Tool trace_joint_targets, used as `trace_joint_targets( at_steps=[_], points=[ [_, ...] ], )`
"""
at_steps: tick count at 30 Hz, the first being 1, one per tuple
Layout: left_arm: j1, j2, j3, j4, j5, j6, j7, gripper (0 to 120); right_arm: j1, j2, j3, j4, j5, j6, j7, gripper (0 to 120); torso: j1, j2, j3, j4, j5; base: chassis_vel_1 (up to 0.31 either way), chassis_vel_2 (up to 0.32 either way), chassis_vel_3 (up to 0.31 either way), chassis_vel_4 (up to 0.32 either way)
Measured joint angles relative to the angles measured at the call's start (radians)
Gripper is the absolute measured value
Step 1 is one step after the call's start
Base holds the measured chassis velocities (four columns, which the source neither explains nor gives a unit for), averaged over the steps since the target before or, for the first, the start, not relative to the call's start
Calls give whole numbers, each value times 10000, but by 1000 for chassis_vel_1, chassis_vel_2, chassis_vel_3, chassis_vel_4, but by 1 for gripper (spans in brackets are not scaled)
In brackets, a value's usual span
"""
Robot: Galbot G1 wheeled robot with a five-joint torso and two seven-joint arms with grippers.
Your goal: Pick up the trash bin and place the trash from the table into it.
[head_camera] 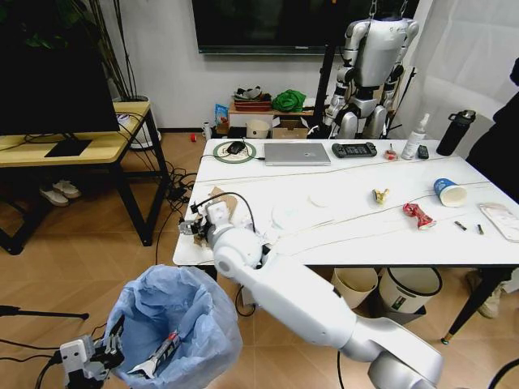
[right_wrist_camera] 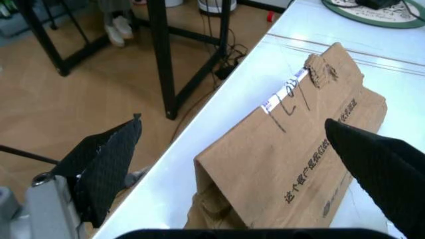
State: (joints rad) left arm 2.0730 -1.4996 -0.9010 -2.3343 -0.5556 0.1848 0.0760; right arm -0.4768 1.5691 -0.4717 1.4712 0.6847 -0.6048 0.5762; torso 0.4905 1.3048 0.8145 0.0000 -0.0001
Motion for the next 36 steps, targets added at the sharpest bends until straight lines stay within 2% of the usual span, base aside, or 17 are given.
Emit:
trace_joint_targets(
  at_steps=[6,13,17,18,19,22,24,25,36],
  points=[
    [-5,-19,28,-2,14,-20,4,0,-113,-8,-21,-334,-699,34,134,100,0,0,0,-2,0,0,0,0,0],
    [-72,-13,52,5,16,-27,5,0,-139,-458,-18,-264,-594,-229,152,99,0,0,0,-3,1,0,0,0,0],
    [-104,-2,61,21,14,-30,5,0,-206,-662,-24,-238,-578,-230,120,86,0,0,0,-3,1,0,0,0,0],
    [-113,0,63,35,10,-31,4,0,-227,-720,-12,-212,-573,-221,100,79,0,0,0,-3,1,0,0,0,0],
    [-113,0,63,35,10,-31,4,0,-227,-720,-12,-212,-573,-221,100,79,0,0,0,-3,1,0,0,0,0],
    [-124,3,64,65,3,-34,3,0,-248,-800,29,-155,-564,-131,17,69,0,0,0,-3,1,0,0,0,0],
    [-132,5,64,93,-9,-43,3,0,-241,-838,56,-115,-534,-75,-26,57,0,0,0,-2,1,0,0,0,0],
    [-132,5,64,93,-9,-43,3,0,-241,-838,56,-115,-534,-75,-26,57,0,0,0,-2,1,0,0,0,0],
    [-154,4,110,138,-18,-72,3,0,-202,-1007,229,63,-220,-47,-43,15,0,0,0,-2,1,0,0,0,0]
  ],
)
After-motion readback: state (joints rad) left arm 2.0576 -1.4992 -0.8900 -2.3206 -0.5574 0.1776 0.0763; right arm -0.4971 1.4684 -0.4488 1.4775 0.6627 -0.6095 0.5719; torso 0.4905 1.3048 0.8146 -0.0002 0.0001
